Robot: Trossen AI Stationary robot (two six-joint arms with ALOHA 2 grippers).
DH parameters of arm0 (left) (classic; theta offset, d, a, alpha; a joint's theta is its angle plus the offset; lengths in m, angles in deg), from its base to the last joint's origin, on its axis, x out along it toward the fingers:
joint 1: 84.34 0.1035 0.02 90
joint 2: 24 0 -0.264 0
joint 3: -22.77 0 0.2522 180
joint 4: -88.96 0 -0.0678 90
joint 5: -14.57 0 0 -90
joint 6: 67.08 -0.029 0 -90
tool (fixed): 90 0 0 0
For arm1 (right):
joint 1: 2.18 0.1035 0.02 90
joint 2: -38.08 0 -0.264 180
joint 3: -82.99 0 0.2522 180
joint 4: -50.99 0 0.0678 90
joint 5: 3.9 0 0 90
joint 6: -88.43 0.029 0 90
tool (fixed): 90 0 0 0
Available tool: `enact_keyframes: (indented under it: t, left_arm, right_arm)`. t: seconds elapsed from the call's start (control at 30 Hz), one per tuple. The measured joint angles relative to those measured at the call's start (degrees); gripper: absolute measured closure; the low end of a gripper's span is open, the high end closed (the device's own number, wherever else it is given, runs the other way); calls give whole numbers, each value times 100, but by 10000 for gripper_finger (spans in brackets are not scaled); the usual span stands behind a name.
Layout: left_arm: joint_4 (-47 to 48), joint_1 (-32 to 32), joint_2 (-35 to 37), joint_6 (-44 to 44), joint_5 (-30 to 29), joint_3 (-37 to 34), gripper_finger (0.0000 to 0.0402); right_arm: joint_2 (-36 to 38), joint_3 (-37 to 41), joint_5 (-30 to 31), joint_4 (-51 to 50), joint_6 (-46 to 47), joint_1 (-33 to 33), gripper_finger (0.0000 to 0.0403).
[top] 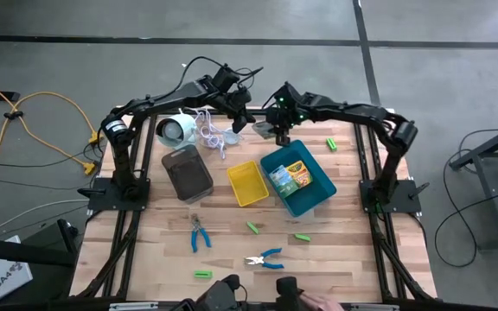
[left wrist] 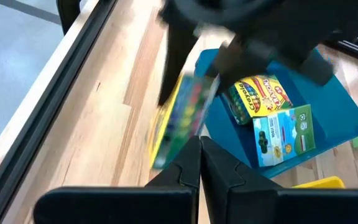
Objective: Pick & Place School Supplies
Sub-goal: Put the crayons box into the blue bin
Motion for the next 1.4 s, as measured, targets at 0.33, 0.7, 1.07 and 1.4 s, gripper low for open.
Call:
enact_keyframes:
  t: [0.33,0.7,1.07,1.4]
  left_arm:
    - [55,-2,4,-46,0,0,401]
    - [60,-4,4,-46,2,0,401]
    - [79,-4,4,-46,19,0,401]
    - [334,-4,4,-50,24,0,401]
  right_arm:
    - [1043,0,574,-889,404,232,303]
    - [1594,-2,249,-2652,2979,806,304]
    - [1590,-2,-372,-3655,4465,1104,303]
    - [1548,389,-574,-3757,5019,1078,300]
